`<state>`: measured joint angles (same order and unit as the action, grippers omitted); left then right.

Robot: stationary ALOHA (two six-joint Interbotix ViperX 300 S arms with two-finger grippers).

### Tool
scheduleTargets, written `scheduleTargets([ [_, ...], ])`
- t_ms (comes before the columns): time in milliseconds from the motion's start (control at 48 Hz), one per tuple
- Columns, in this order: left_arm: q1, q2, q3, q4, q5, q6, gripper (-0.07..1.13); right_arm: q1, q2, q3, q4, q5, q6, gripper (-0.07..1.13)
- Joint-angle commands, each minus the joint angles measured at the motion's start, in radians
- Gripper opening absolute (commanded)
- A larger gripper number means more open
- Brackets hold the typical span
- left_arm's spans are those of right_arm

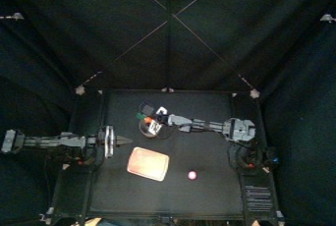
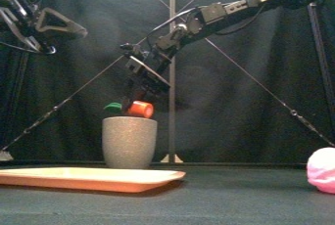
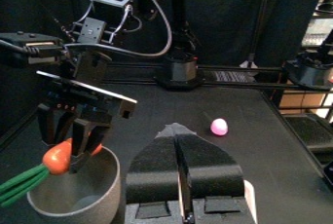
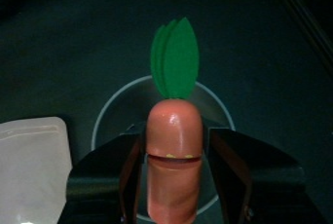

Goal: Pick the carrot then place it in the grey bowl
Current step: Drop carrot in the grey bowl and return to neutral

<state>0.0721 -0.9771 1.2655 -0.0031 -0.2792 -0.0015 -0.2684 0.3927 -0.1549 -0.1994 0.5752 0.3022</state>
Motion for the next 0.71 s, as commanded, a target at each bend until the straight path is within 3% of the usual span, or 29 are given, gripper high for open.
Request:
scheduleTargets([
  [21, -0.003, 0.000, -0.021, 0.000, -0.005, 0.000, -0.02, 0.005, -0.032, -0.028, -0.008, 0.002, 0.000, 0.84],
  [104, -0.003, 0.000, -0.021, 0.000, -0.005, 0.000, -0.02, 0.014, -0.040, -0.015, -0.008, -0.005, 0.000, 0.99],
  [167, -0.003, 0.000, -0.021, 0.000, -0.005, 0.000, -0.02, 0.020, -0.046, -0.008, -0.008, -0.012, 0.000, 1.03],
  [479, -0.003, 0.000, -0.021, 0.000, -0.005, 0.000, -0.02, 0.015, -0.227, 0.141, -0.046, -0.071, 0.023, 1.03],
  [708, -0.003, -0.003, -0.021, 0.000, -0.003, 0.002, -0.02, 0.038, -0.548, 0.522, -0.038, -0.367, 0.086, 1.03],
])
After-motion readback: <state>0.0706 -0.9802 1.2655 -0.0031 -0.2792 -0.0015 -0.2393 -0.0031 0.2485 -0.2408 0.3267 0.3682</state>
